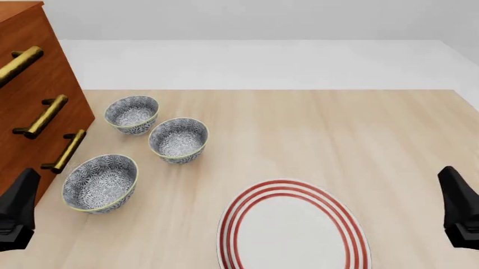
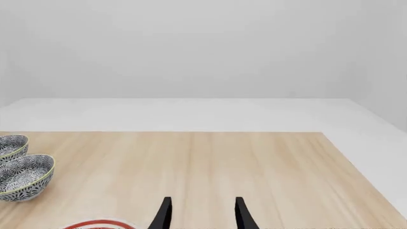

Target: Pick up the bowl and put it in the middle on the plate.

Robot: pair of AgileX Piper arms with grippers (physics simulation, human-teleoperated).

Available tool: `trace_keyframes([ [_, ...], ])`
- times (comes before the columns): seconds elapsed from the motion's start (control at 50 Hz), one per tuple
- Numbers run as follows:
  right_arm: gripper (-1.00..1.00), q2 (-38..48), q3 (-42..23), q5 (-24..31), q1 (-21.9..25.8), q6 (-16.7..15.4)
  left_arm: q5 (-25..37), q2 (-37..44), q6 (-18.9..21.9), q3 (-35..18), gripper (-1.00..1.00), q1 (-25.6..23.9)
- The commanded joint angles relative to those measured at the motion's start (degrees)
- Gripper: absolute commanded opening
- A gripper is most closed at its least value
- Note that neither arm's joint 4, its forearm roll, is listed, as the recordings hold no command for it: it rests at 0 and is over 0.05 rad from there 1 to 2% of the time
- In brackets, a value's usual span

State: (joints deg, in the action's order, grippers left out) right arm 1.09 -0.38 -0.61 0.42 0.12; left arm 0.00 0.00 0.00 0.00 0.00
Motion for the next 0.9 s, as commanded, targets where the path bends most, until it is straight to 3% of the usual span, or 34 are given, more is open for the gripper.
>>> trace_keyframes([
  [0.02, 1.00, -0.86, 0.01, 0.80, 1.05, -0.49, 0.00, 0.00, 0.00, 0.00, 1.00, 0.00],
  [0.24, 1.00, -0.04, -0.03, 0.49, 1.12, -0.31, 0.00, 0.00, 0.00, 0.00, 1.00, 0.00],
  [0.36, 1.00, 6.53, -5.29, 0.13, 1.92, 1.45, 0.00, 0.00, 0.00, 0.00, 1.00, 0.00],
  [0.4, 1.00, 14.27, -9.32, -1.99, 4.32, -0.14, 0.00, 0.00, 0.00, 0.00, 1.00, 0.00],
  [0.44, 1.00, 17.07, -11.86, -2.69, 1.70, -4.54, 0.00, 0.00, 0.00, 0.00, 1.00, 0.00],
  [0.46, 1.00, 18.71, -13.57, -2.18, 1.88, -4.36, 0.00, 0.00, 0.00, 0.00, 1.00, 0.00],
  [0.48, 1.00, 18.77, -17.10, -0.28, 0.79, -3.62, 0.00, 0.00, 0.00, 0.00, 1.00, 0.00],
  [0.52, 1.00, 22.28, -20.66, 1.34, 0.63, -6.72, 0.00, 0.00, 0.00, 0.00, 1.00, 0.00],
  [0.56, 1.00, 26.26, -25.68, 4.30, 0.07, -7.59, 0.00, 0.00, 0.00, 0.00, 1.00, 0.00],
  [0.64, 1.00, 29.52, -34.29, 10.39, 3.32, -8.32, 0.00, 0.00, 0.00, 0.00, 1.00, 0.00],
  [0.7, 1.00, 35.94, -42.87, 15.76, 7.68, -6.08, 0.00, 0.00, 0.00, 0.00, 1.00, 0.00],
  [0.76, 1.00, 41.61, -49.17, 18.93, 9.15, -9.99, 0.00, 0.00, 0.00, 0.00, 1.00, 0.00],
  [0.82, 1.00, 49.50, -56.92, 23.21, 14.82, -5.29, 0.00, 0.00, 0.00, 0.00, 1.00, 0.00],
  [0.84, 1.00, 52.75, -59.50, 25.83, 14.55, -1.48, 0.00, 0.00, 0.00, 0.00, 1.00, 0.00],
  [0.86, 1.00, 54.04, -61.37, 26.23, 15.83, -0.21, 0.00, 0.00, 0.00, 0.00, 1.00, 0.00],
  [0.88, 1.00, 55.02, -63.62, 26.86, 15.77, -2.18, 0.00, 0.00, 0.00, 0.00, 1.00, 0.00],
  [0.9, 1.00, 57.36, -66.14, 27.94, 17.84, -0.77, 0.00, 0.00, 0.00, 0.00, 1.00, 0.00],
])
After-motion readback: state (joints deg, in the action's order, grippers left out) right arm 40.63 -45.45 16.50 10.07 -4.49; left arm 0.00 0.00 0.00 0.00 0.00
